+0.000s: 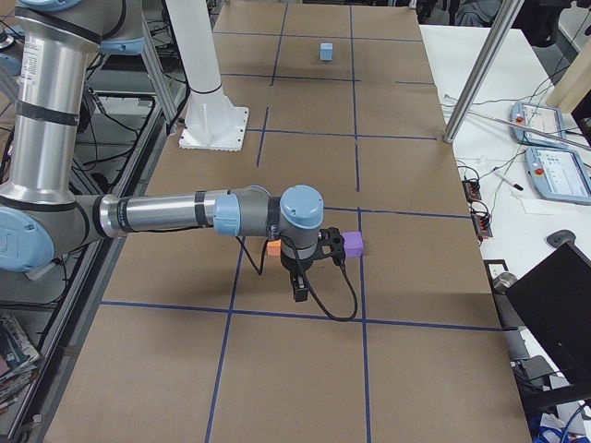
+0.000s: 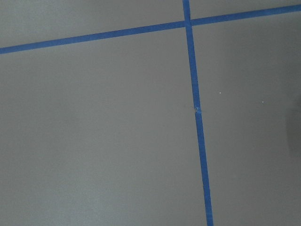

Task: Place blue block between orange and purple blocks
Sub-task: 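Lower the left gripper onto the light blue cube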

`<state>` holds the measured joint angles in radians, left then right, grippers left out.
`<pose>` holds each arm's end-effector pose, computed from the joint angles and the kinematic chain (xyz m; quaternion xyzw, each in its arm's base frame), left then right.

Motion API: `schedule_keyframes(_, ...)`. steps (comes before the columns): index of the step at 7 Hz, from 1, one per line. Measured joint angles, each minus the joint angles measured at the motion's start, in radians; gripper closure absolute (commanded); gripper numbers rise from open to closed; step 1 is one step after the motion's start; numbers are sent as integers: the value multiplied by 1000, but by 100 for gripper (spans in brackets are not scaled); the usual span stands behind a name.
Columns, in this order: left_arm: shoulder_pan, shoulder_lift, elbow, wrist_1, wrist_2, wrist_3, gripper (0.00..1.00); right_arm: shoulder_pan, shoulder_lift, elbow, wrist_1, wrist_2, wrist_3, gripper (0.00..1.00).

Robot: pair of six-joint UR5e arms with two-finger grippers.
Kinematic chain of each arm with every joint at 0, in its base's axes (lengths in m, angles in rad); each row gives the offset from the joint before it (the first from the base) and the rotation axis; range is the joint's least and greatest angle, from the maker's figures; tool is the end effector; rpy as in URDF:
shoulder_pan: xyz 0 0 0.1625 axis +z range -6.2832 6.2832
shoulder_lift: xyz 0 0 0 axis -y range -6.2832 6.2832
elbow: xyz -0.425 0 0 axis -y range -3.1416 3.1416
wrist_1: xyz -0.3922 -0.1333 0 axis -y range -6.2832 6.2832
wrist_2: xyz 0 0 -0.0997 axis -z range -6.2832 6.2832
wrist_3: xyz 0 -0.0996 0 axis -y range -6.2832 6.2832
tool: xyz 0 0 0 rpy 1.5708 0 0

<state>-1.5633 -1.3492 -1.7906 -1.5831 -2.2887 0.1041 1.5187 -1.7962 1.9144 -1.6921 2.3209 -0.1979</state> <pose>-0.0648 -0.3998 0.6518 0.0219 0.3506 0.0541 0.9347 0.0448 -0.3968 0.6037 0.0252 -0.3655 -0.1154 0.9233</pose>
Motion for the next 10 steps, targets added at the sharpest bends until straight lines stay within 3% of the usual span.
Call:
schedule_keyframes(4,22,-17,-2,-12,-3,-1,0,0,2,1,2,0,0,0)
schedule_keyframes(7,68,-208,112,-106,-4,-7,0,-1,6,-5,2,-1,0,0)
schedule_keyframes(9,189,-238,144,-204,-6,-89,0,-1,6,-6,2,0,0,0)
schedule_keyframes(10,270,-240,144,-260,-3,-256,0,-1,7,-6,2,1,0,0)
